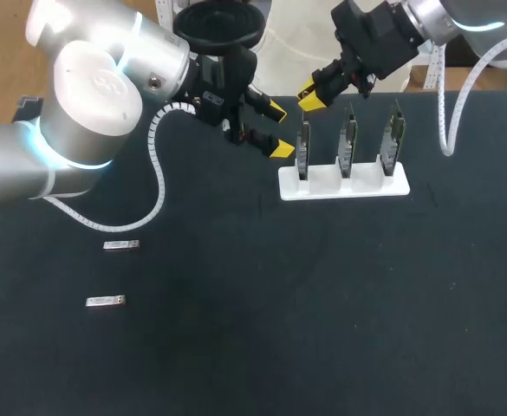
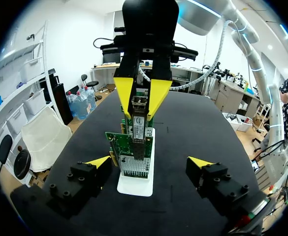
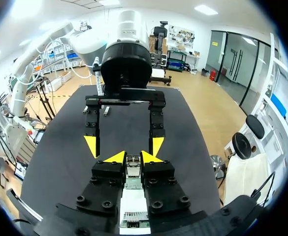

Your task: Pick up the optical module with the left hand, and insert it into the network port with the right hand.

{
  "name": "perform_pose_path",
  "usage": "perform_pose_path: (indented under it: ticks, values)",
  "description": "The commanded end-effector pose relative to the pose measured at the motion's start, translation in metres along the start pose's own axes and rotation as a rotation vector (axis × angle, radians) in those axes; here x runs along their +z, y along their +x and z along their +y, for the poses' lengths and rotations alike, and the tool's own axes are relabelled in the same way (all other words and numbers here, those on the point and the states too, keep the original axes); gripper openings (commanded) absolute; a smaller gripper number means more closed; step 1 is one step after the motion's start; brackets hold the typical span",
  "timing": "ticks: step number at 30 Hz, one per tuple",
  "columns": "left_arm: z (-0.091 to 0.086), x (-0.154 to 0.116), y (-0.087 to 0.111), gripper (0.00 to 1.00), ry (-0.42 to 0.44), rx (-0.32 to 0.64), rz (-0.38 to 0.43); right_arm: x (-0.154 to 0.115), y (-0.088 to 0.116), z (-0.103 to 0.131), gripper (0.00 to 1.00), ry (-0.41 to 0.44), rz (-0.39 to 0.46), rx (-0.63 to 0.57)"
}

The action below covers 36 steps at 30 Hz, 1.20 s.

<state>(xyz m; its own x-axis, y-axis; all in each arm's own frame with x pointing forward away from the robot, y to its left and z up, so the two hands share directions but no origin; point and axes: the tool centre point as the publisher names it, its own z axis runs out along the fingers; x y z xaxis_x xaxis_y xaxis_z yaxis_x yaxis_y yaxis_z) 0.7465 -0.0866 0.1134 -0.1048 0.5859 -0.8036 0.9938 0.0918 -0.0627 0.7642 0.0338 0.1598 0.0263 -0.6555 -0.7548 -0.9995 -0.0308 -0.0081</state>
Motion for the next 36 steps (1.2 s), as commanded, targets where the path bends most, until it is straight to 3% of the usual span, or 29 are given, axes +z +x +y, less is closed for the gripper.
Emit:
perform_pose_path:
  ticks: [1,2,3,22,24,36]
  values:
    - [0.001,0.001,-0.001,1.0,0.002,-0.002,0.005,0.0,0.0,-0.001,0.04,-0.001,0.0,0.006]
    - [0.001,0.001,-0.001,1.0,0.002,-0.002,0.005,0.0,0.0,-0.001,0.44,0.001,0.0,0.009]
    - [0.001,0.001,-0.001,1.0,0.002,-0.002,0.005,0.0,0.0,-0.001,1.0,0.003,-0.001,0.011]
    - [0.001,0.001,-0.001,1.0,0.002,-0.002,0.005,-0.021,0.002,-0.001,1.0,-0.031,-0.094,0.048]
    - [0.001,0.001,-0.001,1.0,0.002,-0.002,0.005,-0.022,0.002,-0.001,0.0,-0.031,-0.094,0.041]
    - [0.001,0.001,-0.001,1.0,0.002,-0.002,0.005,-0.014,-0.001,0.0,0.0,-0.017,-0.067,0.032]
